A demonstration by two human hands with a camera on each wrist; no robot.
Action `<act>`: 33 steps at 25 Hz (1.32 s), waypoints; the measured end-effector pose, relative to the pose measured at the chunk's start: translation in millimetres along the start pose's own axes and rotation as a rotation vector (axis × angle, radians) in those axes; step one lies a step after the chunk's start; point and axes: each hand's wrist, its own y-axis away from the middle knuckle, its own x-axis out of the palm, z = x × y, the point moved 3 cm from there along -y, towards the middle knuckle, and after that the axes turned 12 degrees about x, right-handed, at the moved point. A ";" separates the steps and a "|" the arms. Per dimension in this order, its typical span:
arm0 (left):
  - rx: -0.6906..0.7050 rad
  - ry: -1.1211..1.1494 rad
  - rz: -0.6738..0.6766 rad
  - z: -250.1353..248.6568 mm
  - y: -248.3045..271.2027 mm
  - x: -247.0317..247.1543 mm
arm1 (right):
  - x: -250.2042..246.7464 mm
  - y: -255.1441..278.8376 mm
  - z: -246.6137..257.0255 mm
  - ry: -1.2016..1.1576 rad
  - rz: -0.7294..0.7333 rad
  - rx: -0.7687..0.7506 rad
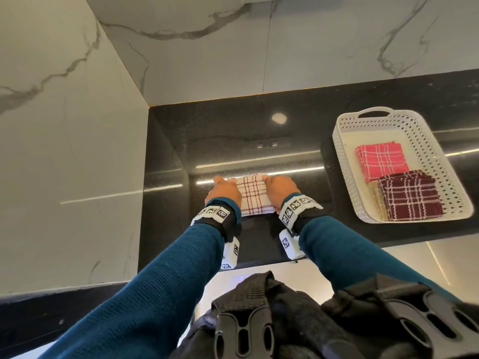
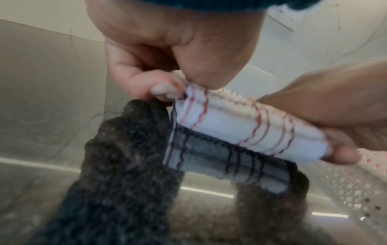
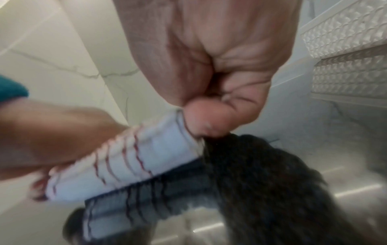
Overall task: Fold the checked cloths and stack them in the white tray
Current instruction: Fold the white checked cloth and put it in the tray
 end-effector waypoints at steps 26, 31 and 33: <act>0.210 0.080 -0.125 34.7 19.6 14.0 | 9.2 43.3 -17.5 -0.022 0.009 -0.112; 0.028 0.171 0.047 29.0 8.7 20.3 | 6.4 27.7 -16.4 -0.269 0.195 0.128; -0.018 0.273 0.089 32.5 9.0 15.3 | 4.9 25.3 -18.4 -0.472 0.404 0.235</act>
